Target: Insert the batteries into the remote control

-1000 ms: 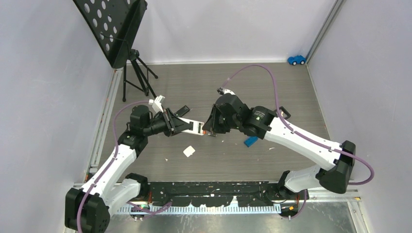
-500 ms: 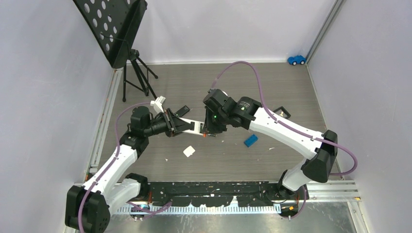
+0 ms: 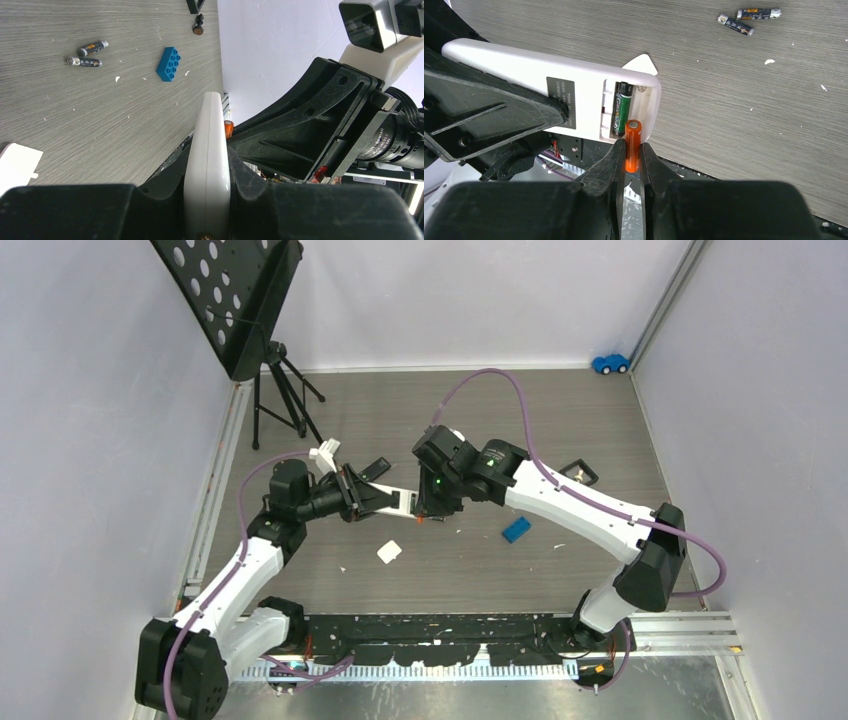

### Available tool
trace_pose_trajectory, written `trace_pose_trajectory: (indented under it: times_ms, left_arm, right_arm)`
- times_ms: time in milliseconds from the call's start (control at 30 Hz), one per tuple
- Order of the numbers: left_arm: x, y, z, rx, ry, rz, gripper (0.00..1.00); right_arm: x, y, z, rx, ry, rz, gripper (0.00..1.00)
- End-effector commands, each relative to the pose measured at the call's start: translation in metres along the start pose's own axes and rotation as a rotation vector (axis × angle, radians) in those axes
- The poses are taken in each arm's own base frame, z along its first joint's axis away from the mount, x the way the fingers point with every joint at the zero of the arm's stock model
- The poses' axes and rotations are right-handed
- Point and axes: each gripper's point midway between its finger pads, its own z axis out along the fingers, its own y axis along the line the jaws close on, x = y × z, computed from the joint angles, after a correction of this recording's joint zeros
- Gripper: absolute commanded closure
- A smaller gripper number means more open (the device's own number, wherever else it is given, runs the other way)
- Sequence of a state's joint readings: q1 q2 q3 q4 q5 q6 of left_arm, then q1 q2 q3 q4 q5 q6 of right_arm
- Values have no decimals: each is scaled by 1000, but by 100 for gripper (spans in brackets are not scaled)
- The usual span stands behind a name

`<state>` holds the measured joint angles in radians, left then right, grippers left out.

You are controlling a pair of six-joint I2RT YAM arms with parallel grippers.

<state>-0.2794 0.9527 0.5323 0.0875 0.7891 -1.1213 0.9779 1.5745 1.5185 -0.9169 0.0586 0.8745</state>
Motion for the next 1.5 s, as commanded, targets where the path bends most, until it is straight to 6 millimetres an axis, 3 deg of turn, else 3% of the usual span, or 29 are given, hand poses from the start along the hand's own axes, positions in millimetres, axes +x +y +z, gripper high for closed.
trace_pose_trajectory:
  times_ms: [0,667,867,1067,1167,1467]
  left_arm:
    - [0,-43,-7,158,21,83,100]
    - [0,-33,-5,106,18,-32,100]
    - [-2,-29,-4,91,6,-59,100]
    - [-4,-22,-1,70,-5,-83,100]
    - [-6,-21,0,68,-18,-111,100]
    - [-12,-27,1,116,-46,-338,100]
  right_arm:
    - [-8,1,9,24,-38,30,81]
    - [-25,-2,14,55,-140,193,76]
    - [-31,6,14,7,-161,243,66]
    - [-40,12,0,-61,-205,299,56]
    - [-42,13,-7,-114,-239,349,46]
    - [-55,15,-51,-533,-455,581,21]
